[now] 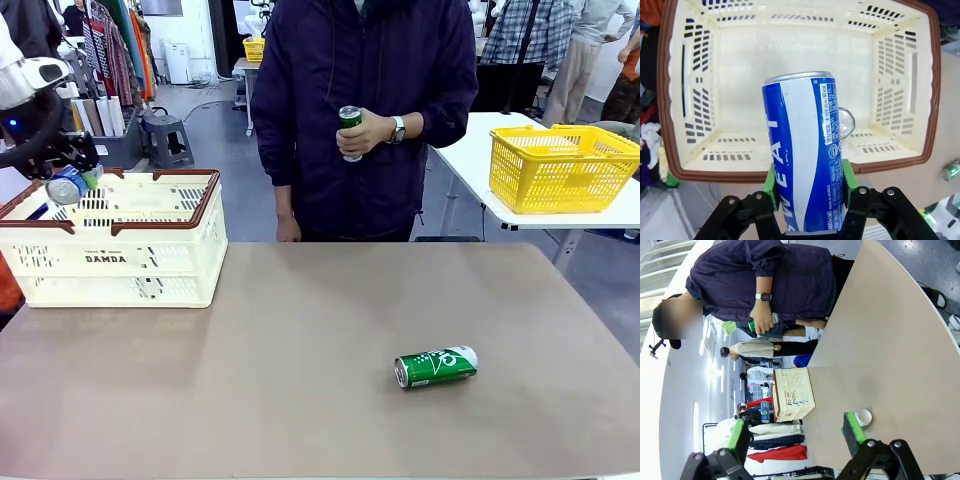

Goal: Place the drinks into the Shopping basket.
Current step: Pick up one drink and place it into the Shopping basket.

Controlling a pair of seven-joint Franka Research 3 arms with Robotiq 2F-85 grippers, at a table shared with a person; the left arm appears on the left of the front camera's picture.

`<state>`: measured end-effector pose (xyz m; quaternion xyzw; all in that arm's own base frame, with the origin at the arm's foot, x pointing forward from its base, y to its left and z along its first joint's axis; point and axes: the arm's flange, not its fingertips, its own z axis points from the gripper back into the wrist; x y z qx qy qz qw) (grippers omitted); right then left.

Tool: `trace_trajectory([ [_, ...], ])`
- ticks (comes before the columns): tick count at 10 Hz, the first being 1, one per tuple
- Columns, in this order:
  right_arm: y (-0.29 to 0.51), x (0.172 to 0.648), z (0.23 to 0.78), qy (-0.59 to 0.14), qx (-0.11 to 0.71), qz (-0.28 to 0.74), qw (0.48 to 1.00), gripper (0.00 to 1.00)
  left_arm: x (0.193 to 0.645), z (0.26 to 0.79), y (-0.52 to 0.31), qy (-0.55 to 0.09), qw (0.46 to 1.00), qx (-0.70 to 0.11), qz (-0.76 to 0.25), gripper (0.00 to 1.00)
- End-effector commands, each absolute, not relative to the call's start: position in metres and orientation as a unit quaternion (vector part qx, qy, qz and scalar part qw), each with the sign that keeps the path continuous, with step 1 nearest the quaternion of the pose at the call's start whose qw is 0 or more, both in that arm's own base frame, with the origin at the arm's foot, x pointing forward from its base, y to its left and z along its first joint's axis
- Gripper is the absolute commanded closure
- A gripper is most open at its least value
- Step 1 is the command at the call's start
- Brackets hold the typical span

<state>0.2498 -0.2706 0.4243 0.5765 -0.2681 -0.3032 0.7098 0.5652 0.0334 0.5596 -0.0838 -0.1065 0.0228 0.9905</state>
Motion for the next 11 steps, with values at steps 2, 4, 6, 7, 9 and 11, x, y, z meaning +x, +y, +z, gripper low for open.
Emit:
trace_trajectory([
  [2, -0.271, 0.249, 0.426, -0.269, 0.576, -0.295, 0.714, 0.00, 0.585, 0.553, 0.035, -0.149, 0.984, -0.096, 0.006, 1.00],
  [4, -0.271, 0.249, 0.426, -0.269, 0.576, -0.295, 0.714, 0.00, 0.607, 0.533, 0.041, -0.190, 0.976, -0.107, 0.015, 1.00],
  [6, -0.271, 0.249, 0.426, -0.269, 0.576, -0.295, 0.714, 0.00, 0.619, 0.501, 0.049, -0.187, 0.977, -0.098, 0.017, 1.00],
  [7, -0.271, 0.249, 0.426, -0.269, 0.576, -0.295, 0.714, 0.00, 0.621, 0.485, 0.052, -0.163, 0.981, -0.105, 0.008, 1.00],
  [9, -0.271, 0.249, 0.426, -0.269, 0.576, -0.295, 0.714, 0.00, 0.623, 0.455, 0.053, -0.119, 0.988, -0.096, 0.009, 1.00],
  [11, -0.271, 0.249, 0.426, -0.269, 0.576, -0.295, 0.714, 0.00, 0.629, 0.431, 0.054, -0.099, 0.992, -0.082, 0.013, 1.00],
])
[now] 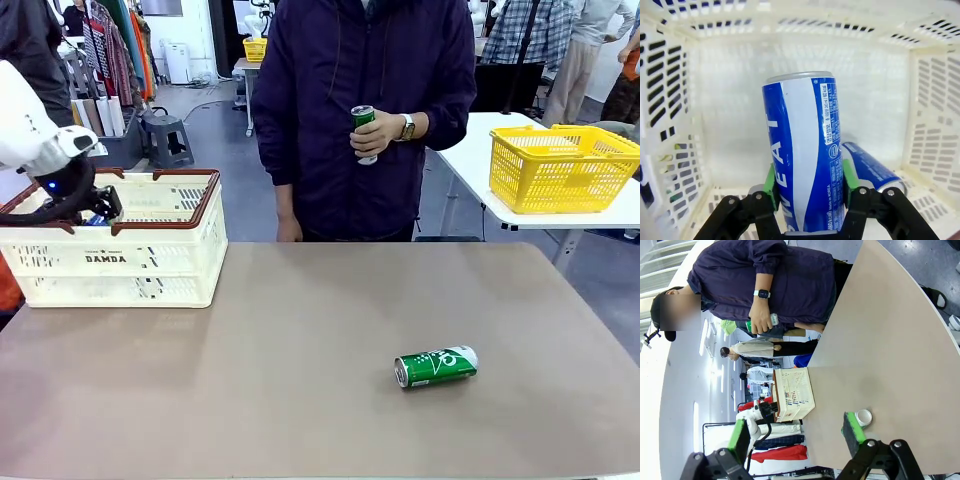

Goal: Place the drinks into the Shopping basket.
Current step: Pick up one drink and place it into the Shopping basket.

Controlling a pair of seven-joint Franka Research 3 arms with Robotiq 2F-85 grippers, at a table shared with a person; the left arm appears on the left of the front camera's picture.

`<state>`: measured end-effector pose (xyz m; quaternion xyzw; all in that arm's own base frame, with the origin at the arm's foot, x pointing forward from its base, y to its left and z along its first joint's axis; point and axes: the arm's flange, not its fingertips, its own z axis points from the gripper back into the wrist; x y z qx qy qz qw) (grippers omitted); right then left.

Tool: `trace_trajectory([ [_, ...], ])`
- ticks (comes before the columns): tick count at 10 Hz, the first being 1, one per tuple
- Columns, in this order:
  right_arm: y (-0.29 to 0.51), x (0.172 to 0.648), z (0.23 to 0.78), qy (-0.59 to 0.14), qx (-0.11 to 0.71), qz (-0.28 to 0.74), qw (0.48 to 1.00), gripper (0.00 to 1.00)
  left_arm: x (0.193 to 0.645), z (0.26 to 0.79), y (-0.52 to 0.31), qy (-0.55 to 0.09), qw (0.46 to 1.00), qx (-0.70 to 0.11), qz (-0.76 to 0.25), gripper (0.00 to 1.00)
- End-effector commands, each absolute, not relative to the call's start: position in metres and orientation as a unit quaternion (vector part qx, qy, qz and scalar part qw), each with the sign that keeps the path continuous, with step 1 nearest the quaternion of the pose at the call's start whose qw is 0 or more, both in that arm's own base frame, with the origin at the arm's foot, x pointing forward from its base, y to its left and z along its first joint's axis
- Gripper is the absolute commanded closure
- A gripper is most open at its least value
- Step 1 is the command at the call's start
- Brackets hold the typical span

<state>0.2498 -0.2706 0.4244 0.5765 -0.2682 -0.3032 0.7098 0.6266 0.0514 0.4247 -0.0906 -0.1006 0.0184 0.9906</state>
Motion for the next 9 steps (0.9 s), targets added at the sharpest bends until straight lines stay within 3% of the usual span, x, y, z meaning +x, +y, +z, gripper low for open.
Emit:
trace_trajectory([
  [1, -0.2708, 0.2487, 0.4257, -0.269, 0.576, -0.295, 0.714, 0.00, 0.6316, 0.4248, 0.0548, -0.096, 0.992, -0.080, 0.015, 1.00],
  [3, -0.2708, 0.2487, 0.4257, -0.269, 0.576, -0.295, 0.714, 0.00, 0.6358, 0.4189, 0.0518, -0.090, 0.993, -0.074, 0.015, 1.00],
  [4, -0.2708, 0.2487, 0.4257, -0.269, 0.576, -0.295, 0.714, 0.00, 0.6377, 0.4168, 0.0497, -0.084, 0.993, -0.077, 0.015, 0.84],
  [5, -0.2708, 0.2487, 0.4257, -0.269, 0.576, -0.295, 0.714, 0.00, 0.6383, 0.4170, 0.0496, -0.078, 0.994, -0.075, 0.017, 0.26],
  [6, -0.2708, 0.2487, 0.4257, -0.269, 0.576, -0.295, 0.714, 0.00, 0.6379, 0.4173, 0.0491, -0.075, 0.994, -0.073, 0.018, 0.00],
  [9, -0.2708, 0.2487, 0.4257, -0.269, 0.576, -0.295, 0.714, 0.00, 0.6369, 0.4241, 0.0471, -0.084, 0.994, -0.071, 0.017, 0.00],
])
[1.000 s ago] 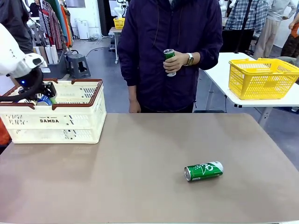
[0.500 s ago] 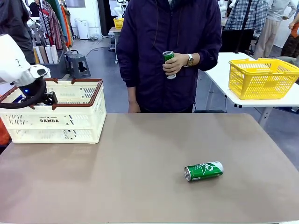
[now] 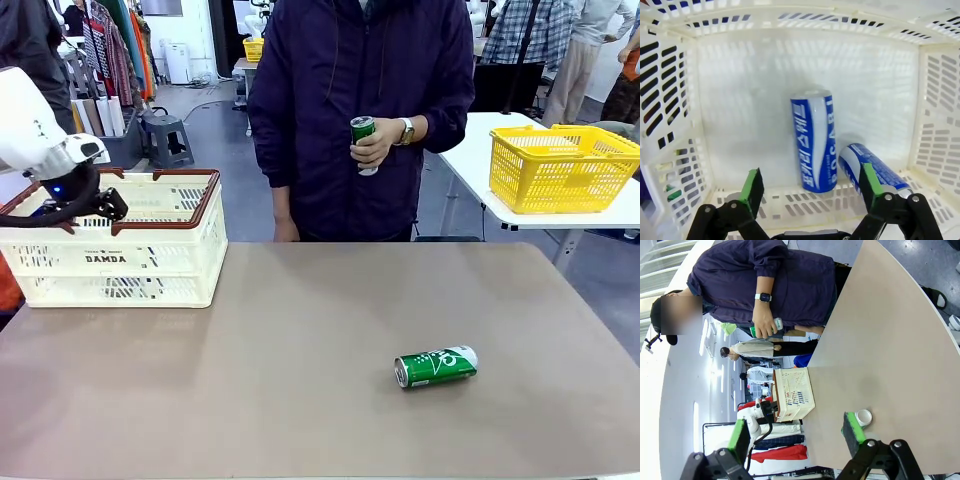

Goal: Place the drinks into the Shopping basket.
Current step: Pick up one drink and place it into the Shopping basket.

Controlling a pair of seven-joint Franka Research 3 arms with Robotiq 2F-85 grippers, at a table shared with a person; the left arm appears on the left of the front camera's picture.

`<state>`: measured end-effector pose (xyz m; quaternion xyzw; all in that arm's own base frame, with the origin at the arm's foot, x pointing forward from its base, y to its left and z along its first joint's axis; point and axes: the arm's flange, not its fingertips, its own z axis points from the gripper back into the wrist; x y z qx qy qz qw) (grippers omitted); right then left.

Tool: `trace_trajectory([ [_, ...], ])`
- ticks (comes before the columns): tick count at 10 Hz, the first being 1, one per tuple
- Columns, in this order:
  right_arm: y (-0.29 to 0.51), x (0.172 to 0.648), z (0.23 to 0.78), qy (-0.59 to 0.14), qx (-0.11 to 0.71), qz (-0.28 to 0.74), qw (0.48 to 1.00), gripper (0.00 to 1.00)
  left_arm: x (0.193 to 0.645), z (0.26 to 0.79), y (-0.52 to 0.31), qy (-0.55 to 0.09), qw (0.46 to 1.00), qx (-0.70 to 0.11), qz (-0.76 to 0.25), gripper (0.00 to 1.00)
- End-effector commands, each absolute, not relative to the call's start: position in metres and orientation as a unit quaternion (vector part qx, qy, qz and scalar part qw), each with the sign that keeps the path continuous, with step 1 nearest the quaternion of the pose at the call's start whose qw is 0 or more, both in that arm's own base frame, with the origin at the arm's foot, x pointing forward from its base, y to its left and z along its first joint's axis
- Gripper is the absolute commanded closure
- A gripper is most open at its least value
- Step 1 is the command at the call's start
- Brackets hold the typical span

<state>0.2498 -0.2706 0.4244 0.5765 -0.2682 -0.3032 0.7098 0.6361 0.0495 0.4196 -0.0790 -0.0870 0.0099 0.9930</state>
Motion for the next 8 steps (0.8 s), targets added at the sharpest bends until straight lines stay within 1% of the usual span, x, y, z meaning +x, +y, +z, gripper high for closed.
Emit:
trace_trajectory([
  [1, -0.271, 0.249, 0.426, -0.269, 0.576, -0.295, 0.714, 0.00, 0.636, 0.428, 0.047, -0.089, 0.993, -0.070, 0.017, 0.00],
  [2, -0.271, 0.249, 0.426, -0.269, 0.576, -0.295, 0.714, 0.00, 0.635, 0.434, 0.047, -0.092, 0.993, -0.078, 0.015, 0.00],
  [3, -0.271, 0.249, 0.426, -0.269, 0.576, -0.295, 0.714, 0.00, 0.632, 0.448, 0.048, -0.095, 0.990, -0.105, 0.008, 0.00],
  [4, -0.271, 0.249, 0.426, -0.269, 0.576, -0.295, 0.714, 0.00, 0.633, 0.479, 0.053, -0.117, 0.984, -0.119, 0.070, 0.00],
  [5, -0.271, 0.249, 0.426, -0.269, 0.576, -0.295, 0.714, 0.00, 0.627, 0.512, 0.061, -0.151, 0.971, -0.180, 0.032, 0.00],
  [6, -0.271, 0.249, 0.426, -0.269, 0.576, -0.295, 0.714, 0.00, 0.617, 0.545, 0.072, -0.171, 0.953, -0.249, 0.038, 0.00],
  [7, -0.271, 0.249, 0.426, -0.269, 0.576, -0.295, 0.714, 0.00, 0.600, 0.574, 0.081, -0.154, 0.910, -0.384, 0.032, 0.00],
  [8, -0.271, 0.249, 0.426, -0.269, 0.576, -0.295, 0.714, 0.00, 0.580, 0.590, 0.094, -0.125, 0.877, -0.461, 0.042, 0.00],
])
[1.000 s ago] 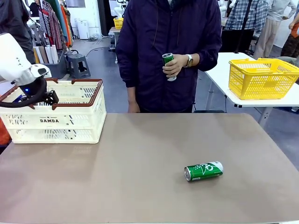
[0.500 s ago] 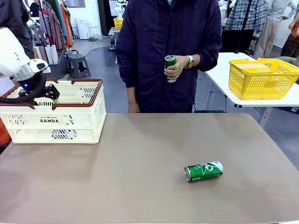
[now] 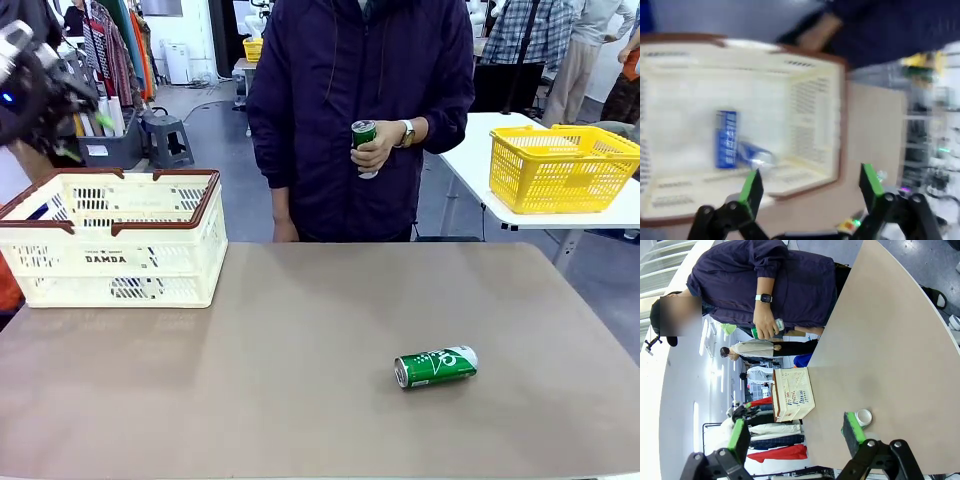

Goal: Place the drinks into the Shopping basket.
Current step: Pick up one drink and place it into the Shopping basket.

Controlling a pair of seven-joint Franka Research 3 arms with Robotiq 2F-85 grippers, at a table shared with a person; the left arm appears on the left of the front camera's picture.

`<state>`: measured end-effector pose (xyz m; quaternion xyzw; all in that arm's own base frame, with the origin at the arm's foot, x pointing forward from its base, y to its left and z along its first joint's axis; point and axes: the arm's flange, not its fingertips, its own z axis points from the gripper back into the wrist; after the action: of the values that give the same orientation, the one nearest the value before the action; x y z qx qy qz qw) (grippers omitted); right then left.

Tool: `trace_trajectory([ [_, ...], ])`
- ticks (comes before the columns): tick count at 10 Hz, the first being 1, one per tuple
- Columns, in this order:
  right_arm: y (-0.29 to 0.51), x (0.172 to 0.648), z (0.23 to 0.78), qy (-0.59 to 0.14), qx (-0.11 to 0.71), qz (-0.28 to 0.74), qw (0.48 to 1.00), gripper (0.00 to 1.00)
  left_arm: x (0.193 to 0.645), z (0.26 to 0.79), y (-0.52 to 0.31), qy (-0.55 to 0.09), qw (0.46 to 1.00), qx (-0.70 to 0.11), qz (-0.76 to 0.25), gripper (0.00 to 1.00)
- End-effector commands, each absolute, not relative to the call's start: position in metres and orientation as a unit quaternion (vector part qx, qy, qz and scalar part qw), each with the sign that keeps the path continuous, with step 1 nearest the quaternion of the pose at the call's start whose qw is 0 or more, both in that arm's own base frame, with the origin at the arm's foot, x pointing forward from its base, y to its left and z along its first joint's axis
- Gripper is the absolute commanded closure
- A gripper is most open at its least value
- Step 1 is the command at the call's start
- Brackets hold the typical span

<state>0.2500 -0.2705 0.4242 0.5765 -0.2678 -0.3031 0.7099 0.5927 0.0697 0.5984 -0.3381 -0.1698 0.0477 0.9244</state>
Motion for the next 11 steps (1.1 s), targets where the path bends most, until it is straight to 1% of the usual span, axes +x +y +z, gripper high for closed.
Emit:
trace_trajectory([
  [1, -0.271, 0.249, 0.426, -0.269, 0.576, -0.295, 0.714, 0.00, 0.556, 0.599, 0.114, -0.053, 0.838, -0.540, 0.063, 0.00],
  [2, -0.271, 0.249, 0.426, -0.269, 0.576, -0.295, 0.714, 0.00, 0.526, 0.602, 0.138, 0.010, 0.792, -0.608, 0.049, 0.00],
  [3, -0.271, 0.249, 0.426, -0.269, 0.576, -0.295, 0.714, 0.00, 0.490, 0.601, 0.165, 0.035, 0.756, -0.652, 0.044, 0.00],
  [5, -0.271, 0.249, 0.426, -0.269, 0.576, -0.295, 0.714, 0.00, 0.448, 0.573, 0.212, 0.032, 0.704, -0.706, 0.064, 0.00],
  [6, -0.271, 0.249, 0.426, -0.269, 0.576, -0.295, 0.714, 0.00, 0.437, 0.554, 0.225, 0.034, 0.687, -0.724, 0.046, 0.00],
  [7, -0.271, 0.249, 0.426, -0.269, 0.576, -0.295, 0.714, 0.00, 0.426, 0.517, 0.226, 0.062, 0.717, -0.694, -0.022, 0.00],
  [8, -0.271, 0.249, 0.426, -0.269, 0.576, -0.295, 0.714, 0.00, 0.427, 0.496, 0.221, 0.085, 0.751, -0.652, -0.053, 0.00],
  [9, -0.271, 0.249, 0.426, -0.269, 0.576, -0.295, 0.714, 0.00, 0.434, 0.473, 0.211, 0.113, 0.774, -0.619, -0.074, 0.00],
  [10, -0.271, 0.249, 0.426, -0.269, 0.576, -0.295, 0.714, 0.00, 0.426, 0.502, 0.197, 0.069, 0.715, -0.696, 0.000, 0.00],
  [11, -0.271, 0.249, 0.426, -0.269, 0.576, -0.295, 0.714, 0.00, 0.426, 0.502, 0.197, 0.069, 0.715, -0.696, 0.000, 0.00],
])
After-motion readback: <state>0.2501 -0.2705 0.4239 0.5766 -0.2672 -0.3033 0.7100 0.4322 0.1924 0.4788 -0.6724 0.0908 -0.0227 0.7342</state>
